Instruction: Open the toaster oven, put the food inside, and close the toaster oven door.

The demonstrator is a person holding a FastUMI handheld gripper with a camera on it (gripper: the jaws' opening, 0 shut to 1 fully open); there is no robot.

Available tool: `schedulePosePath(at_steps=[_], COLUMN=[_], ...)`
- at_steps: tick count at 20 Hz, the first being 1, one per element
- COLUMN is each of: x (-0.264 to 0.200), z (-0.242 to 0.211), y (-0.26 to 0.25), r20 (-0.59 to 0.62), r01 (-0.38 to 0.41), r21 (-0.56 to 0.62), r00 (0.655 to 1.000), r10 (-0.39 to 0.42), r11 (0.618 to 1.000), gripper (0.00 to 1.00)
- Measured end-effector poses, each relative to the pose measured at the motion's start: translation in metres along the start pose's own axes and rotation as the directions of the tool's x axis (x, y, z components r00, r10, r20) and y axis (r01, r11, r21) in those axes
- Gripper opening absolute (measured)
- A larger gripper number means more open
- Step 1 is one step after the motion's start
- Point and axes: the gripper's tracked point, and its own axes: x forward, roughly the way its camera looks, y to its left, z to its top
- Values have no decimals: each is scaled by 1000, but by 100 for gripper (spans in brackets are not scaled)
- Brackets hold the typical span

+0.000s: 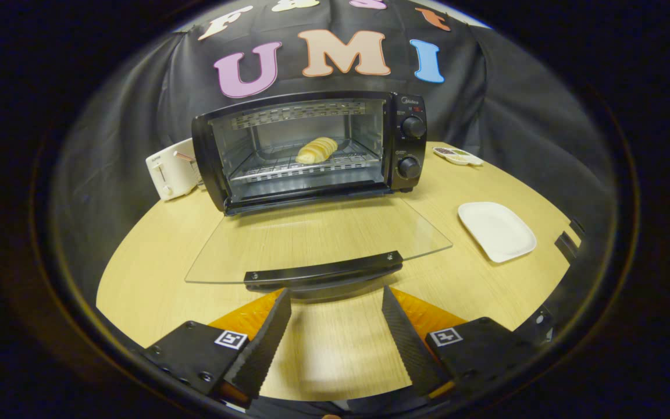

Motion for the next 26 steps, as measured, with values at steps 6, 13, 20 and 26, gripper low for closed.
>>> schedulePosePath(at_steps=[6,13,20,26], x=[1,14,17,9], z=[-5,-11,-3,35], y=[-2,4,8,14], r20=[-29,-49,-14,90], r01=[-29,-59,-110,-120], r21=[-16,-73,-74,-50], r00=[999,997,994,988], r10=[28,56,109,124], r11=[999,996,991,992], gripper=[98,98,97,97])
